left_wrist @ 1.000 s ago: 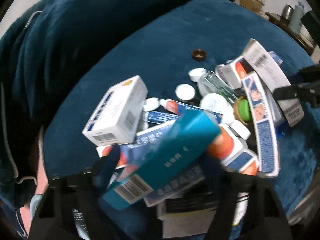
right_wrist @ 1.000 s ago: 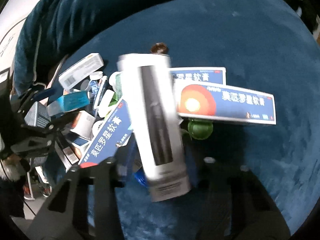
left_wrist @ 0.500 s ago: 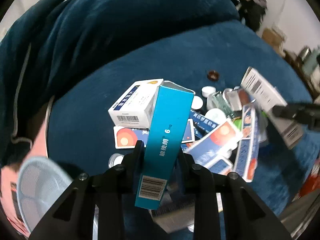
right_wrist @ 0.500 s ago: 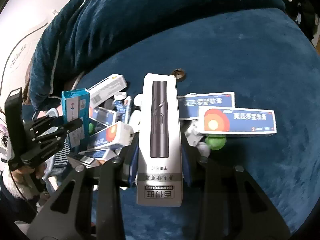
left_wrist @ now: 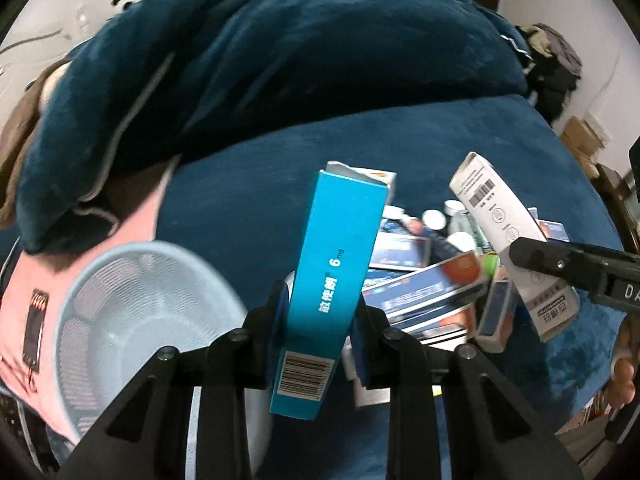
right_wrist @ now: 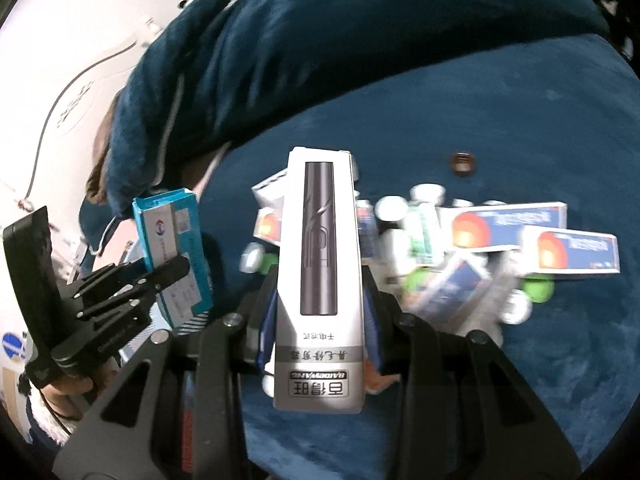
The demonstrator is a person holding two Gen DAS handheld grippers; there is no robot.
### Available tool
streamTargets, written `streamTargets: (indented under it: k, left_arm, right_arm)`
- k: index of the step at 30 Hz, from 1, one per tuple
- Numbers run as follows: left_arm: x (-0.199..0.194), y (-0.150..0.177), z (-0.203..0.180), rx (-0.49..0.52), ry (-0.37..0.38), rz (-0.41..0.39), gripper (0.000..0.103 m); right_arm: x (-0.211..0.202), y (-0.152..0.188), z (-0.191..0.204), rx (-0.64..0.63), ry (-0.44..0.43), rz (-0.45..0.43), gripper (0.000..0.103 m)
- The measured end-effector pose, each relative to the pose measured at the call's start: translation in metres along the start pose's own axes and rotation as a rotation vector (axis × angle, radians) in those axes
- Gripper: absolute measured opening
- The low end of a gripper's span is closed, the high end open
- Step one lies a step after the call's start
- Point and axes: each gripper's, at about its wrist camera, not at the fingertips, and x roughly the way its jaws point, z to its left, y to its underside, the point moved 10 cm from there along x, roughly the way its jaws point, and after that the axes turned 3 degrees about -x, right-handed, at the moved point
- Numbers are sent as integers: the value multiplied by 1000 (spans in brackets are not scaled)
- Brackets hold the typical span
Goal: Organize objects
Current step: 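Carry both boxes over the blue basket and open both tools to drop them, then move both tools back over the medicine pile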
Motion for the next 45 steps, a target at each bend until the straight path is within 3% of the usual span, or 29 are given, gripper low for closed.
streamTargets:
  k: [3,9,16,19,23,25,27,28,29,30,31,33,37,43,45]
  left_arm:
    - [-14,5,20,-40,-24,-9,26]
    - [-35,8,53,-165,32,-28,28]
    - [-53,20,116,-248,-64,-50,26]
    - [-41,43,144,-277,-148,23,26]
    - [-29,68,162,-330,-195,81,27]
    - [-26,78,178,-382,-238,99,27]
    - [-27,86,189,-428,-285,109,40]
    - [-29,89,195,-451,-298,107,63]
    - [-31,92,201,-472,-307,102,84]
    - [-32,94,207,-477,-326,104,89]
    - [-33,98,212,-474,-347,112,94]
    - [-33,103,215,-465,-363,122,97]
    - [-28,106,209,-473,-349,122,99]
    - [-21,94,176,-410,-305,112,101]
    - [-21,87,162,-390,-294,103,101]
  right_arm:
    - [12,-1,32,-47,-33,12,37]
    - [39,-3,94,-121,-104,41,37]
    - [72,6,157,-205,-182,93,37]
    - [81,14,177,-228,-220,121,37]
    - [98,29,200,-258,-248,173,37]
    - [109,34,204,-279,-221,193,39]
    - [119,36,204,-310,-171,201,47]
    - [123,37,203,-326,-147,202,56]
    - [125,38,200,-343,-110,198,78]
    - [125,36,198,-346,-90,182,91]
    - [123,33,197,-348,-73,155,94]
    - [119,30,193,-353,-69,131,99]
    - [107,22,173,-370,24,82,103]
    - [100,26,113,-292,192,177,103]
    - [95,26,95,-227,254,172,103]
